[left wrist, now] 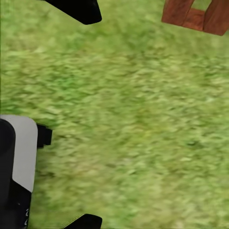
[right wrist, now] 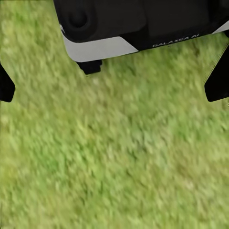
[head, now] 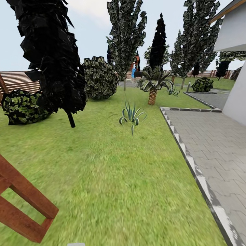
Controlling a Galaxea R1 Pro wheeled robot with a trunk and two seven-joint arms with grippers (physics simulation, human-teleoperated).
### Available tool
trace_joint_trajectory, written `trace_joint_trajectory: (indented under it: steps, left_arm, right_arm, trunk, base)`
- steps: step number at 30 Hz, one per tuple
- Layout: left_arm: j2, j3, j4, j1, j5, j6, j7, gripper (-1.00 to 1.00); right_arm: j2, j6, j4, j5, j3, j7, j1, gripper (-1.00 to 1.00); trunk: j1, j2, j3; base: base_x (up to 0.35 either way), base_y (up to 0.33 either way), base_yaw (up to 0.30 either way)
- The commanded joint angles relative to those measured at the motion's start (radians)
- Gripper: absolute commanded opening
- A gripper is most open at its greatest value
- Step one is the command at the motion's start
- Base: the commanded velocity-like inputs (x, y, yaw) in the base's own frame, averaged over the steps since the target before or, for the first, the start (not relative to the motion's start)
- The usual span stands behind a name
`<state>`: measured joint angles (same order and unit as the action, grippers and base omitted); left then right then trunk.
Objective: Take the three Easter eggs out of the wicker basket on the lawn in the garden, then place them on the lawn next to a single tree (choose any tree) so that all three eggs are next to the same tree and none are left in the basket.
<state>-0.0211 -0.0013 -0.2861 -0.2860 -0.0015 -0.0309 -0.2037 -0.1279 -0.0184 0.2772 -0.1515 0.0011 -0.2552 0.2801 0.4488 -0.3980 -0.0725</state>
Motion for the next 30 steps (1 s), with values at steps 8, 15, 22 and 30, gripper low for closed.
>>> trace_joint_trajectory:
  steps: [8,15,22,30]
  left_arm:
    - [-0.002,-0.002,0.001,-0.001,0.000,-0.004,-0.003,1.00]
    - [-0.004,-0.003,0.002,-0.001,-0.001,-0.006,-0.003,1.00]
    - [-0.005,-0.003,0.005,-0.001,-0.002,-0.022,-0.003,1.00]
    - [-0.003,-0.002,0.014,-0.001,-0.001,-0.024,-0.003,1.00]
  right_arm:
    - [-0.001,-0.003,0.000,-0.008,0.002,-0.002,0.001,1.00]
    - [-0.004,-0.003,0.000,-0.007,0.003,-0.002,0.001,1.00]
    - [-0.004,-0.003,0.000,-0.007,0.004,-0.002,0.001,1.00]
    - [-0.007,-0.003,0.000,-0.005,0.004,-0.002,0.001,1.00]
  trunk:
    - [0.001,-0.002,-0.002]
    - [0.001,-0.002,-0.002]
    - [0.001,-0.002,-0.002]
    - [0.001,-0.002,-0.002]
  base:
    - [0.336,0.000,0.000]
    - [0.336,0.000,0.000]
    - [0.336,0.000,0.000]
    - [0.336,0.000,0.000]
